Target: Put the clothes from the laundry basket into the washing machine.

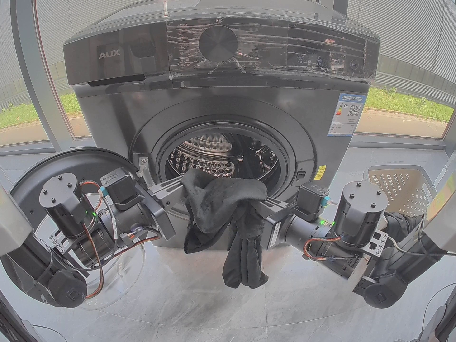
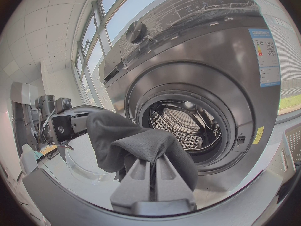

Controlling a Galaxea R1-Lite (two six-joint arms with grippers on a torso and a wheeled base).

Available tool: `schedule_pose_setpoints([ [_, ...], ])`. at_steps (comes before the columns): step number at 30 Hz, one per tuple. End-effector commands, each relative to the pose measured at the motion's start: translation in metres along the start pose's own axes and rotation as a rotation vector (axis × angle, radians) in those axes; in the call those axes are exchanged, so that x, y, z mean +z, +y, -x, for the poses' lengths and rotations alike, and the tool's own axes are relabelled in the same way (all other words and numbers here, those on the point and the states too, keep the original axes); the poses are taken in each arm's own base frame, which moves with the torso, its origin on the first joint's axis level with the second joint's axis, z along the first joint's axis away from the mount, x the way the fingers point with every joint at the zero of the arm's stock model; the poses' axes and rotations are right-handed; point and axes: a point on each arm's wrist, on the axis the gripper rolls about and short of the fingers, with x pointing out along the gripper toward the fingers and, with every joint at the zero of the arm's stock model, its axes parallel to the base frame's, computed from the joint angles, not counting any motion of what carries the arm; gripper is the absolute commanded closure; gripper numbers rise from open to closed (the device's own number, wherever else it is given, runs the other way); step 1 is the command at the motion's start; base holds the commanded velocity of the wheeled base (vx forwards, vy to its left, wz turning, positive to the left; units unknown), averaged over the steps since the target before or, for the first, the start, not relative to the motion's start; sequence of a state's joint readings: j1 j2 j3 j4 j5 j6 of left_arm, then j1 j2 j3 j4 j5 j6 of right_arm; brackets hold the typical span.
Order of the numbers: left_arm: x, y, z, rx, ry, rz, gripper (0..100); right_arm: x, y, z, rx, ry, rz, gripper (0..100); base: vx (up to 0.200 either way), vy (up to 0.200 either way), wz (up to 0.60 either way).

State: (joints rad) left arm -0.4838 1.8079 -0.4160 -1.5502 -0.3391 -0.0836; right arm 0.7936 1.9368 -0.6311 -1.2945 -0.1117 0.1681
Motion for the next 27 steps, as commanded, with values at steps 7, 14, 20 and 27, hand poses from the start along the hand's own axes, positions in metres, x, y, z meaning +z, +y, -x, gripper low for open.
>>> schedule_pose_setpoints([
  [7,0.011,-0.001,-0.011,-0.012,-0.058,-0.004,100,-0.016,0.007,-0.002,0.018,0.051,-0.004,0,0.0,0.0,0.0],
  [14,0.014,-0.002,-0.014,0.007,-0.075,-0.004,100,-0.025,0.009,-0.002,0.026,0.078,0.002,0,0.0,0.0,0.0],
  [20,0.013,-0.002,-0.014,0.008,-0.072,-0.004,100,-0.028,0.009,-0.002,0.027,0.089,0.008,0,0.0,0.0,0.0],
  [27,0.01,-0.001,-0.015,0.034,-0.063,-0.003,100,-0.029,0.023,0.0,0.088,0.082,0.01,0,0.0,0.0,0.0],
])
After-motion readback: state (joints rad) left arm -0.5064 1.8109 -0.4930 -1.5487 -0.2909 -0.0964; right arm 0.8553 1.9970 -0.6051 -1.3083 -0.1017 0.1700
